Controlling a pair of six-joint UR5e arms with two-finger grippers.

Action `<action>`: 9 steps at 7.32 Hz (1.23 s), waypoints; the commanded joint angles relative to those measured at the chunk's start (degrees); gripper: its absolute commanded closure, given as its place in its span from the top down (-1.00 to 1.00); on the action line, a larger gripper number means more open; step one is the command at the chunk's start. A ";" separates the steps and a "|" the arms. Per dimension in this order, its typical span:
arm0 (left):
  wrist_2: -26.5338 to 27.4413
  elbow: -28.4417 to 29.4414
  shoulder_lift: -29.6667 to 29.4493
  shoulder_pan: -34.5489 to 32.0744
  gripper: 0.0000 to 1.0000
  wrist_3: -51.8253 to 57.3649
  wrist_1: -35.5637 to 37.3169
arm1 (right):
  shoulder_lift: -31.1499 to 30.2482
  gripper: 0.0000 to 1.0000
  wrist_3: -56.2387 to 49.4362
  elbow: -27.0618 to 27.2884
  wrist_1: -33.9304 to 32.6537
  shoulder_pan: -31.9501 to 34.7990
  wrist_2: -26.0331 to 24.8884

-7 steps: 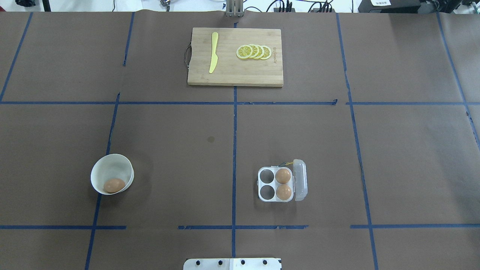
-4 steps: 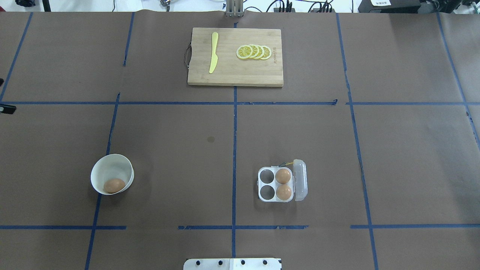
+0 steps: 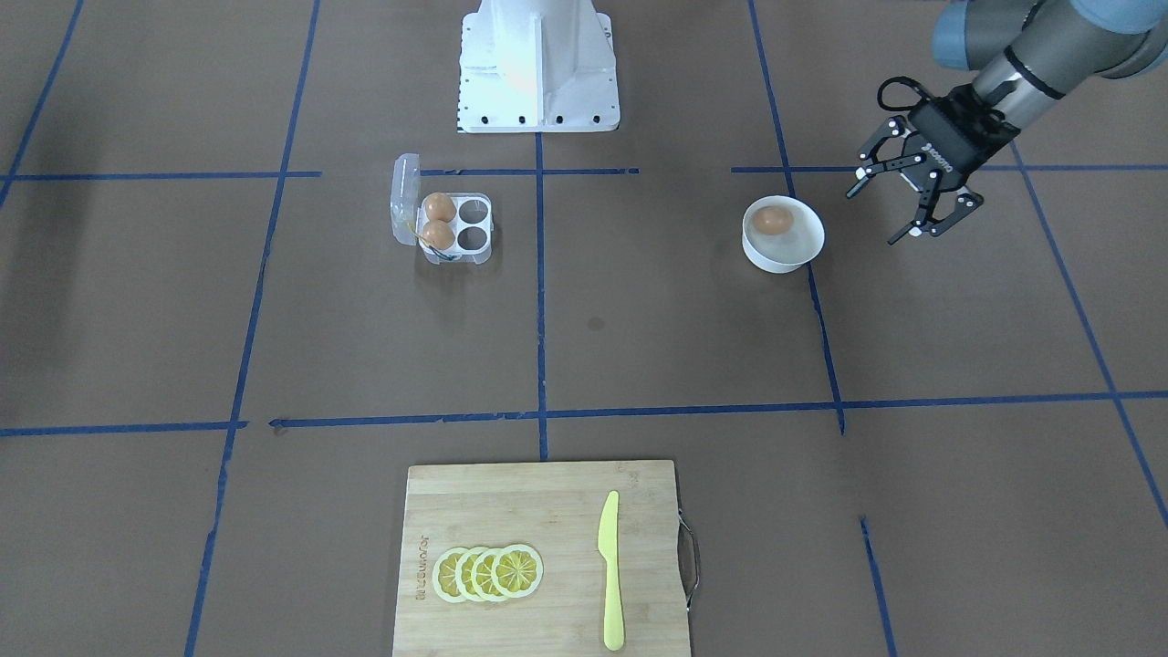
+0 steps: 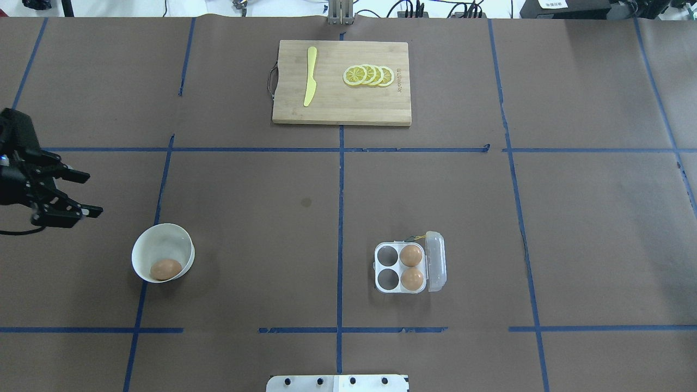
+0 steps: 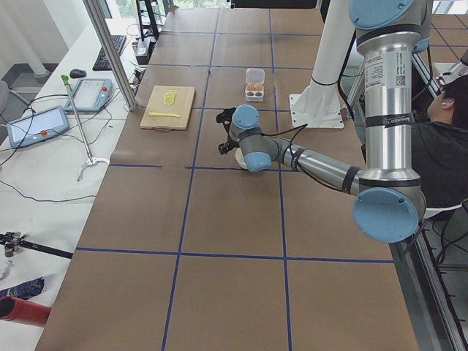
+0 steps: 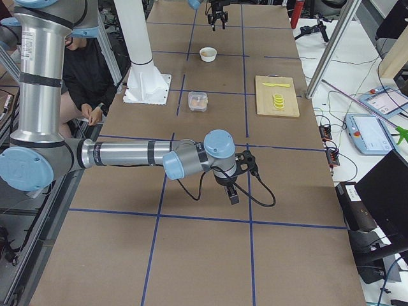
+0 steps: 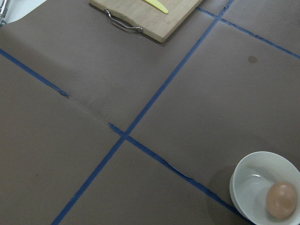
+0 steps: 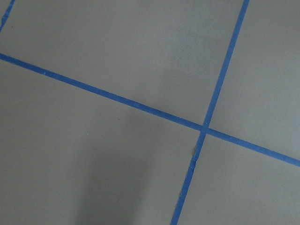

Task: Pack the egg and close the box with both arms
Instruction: 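Move the left gripper down into the white bowl over the brown egg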

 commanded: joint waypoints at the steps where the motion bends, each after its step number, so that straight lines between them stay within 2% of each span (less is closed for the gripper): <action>1: 4.10 -0.18 -0.19 7.08 0.49 -1.85 -0.08 | -0.01 1.00 0.06 -0.11 -0.04 0.00 0.00; 3: 7.77 1.14 -0.27 11.30 0.44 -2.12 -0.08 | -0.18 1.00 -0.03 -0.11 -0.04 0.00 0.00; 4: 7.88 3.15 -1.06 11.93 0.40 -2.12 -0.08 | -0.27 1.00 -0.03 -0.02 -0.04 0.00 0.09; 9: 7.97 4.39 -2.12 14.22 0.33 -2.21 -0.08 | -0.36 1.00 -0.03 -0.11 -0.04 0.00 0.18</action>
